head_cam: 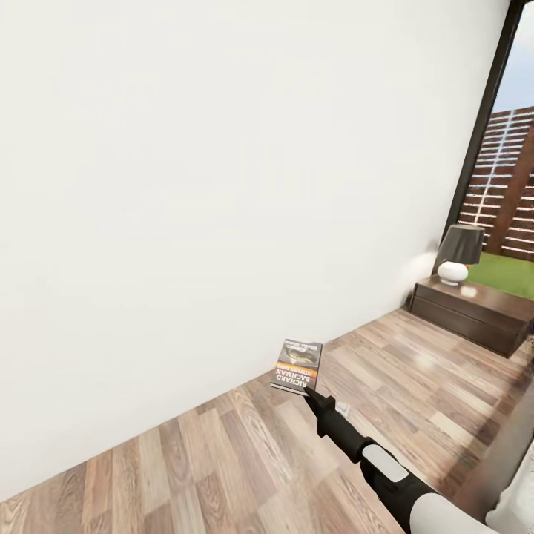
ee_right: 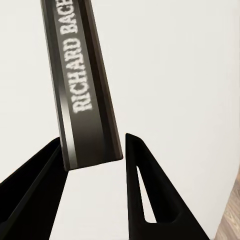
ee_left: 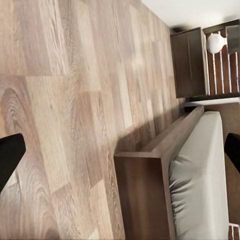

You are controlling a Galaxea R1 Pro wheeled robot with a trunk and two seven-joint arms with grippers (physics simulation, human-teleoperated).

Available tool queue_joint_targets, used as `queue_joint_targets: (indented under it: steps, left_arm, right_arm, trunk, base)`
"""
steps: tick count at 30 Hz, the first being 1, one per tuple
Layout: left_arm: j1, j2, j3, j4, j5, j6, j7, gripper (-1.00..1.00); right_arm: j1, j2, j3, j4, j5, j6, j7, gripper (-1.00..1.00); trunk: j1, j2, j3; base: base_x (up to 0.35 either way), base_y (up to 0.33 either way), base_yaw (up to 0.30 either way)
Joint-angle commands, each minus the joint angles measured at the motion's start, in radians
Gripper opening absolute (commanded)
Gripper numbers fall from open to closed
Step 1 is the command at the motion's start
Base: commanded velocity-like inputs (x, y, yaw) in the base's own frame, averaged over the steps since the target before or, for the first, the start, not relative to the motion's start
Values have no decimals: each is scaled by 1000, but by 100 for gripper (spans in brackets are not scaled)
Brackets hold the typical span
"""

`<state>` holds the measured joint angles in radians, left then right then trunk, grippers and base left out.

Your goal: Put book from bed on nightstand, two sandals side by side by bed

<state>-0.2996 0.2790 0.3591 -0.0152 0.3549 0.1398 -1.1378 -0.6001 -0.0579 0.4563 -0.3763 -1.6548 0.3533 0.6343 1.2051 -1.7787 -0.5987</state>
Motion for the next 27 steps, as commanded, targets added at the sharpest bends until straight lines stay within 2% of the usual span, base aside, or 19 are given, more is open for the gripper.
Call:
queue_joint_targets:
  steps: [1, 27]
  left_arm:
    - [0, 0, 6, 0, -2, 11, -3, 100]
    - [0, 0, 6, 0, -2, 11, -3, 100]
  right_arm:
    - [-2, 0, 5, 0, -13, 6, 2, -100]
    - [-1, -1, 5, 0, -13, 6, 2, -100]
  trunk:
    - [0, -1, -1]
    - [0, -1, -1]
  base:
    - [177, 130, -215]
    - [176, 130, -215]
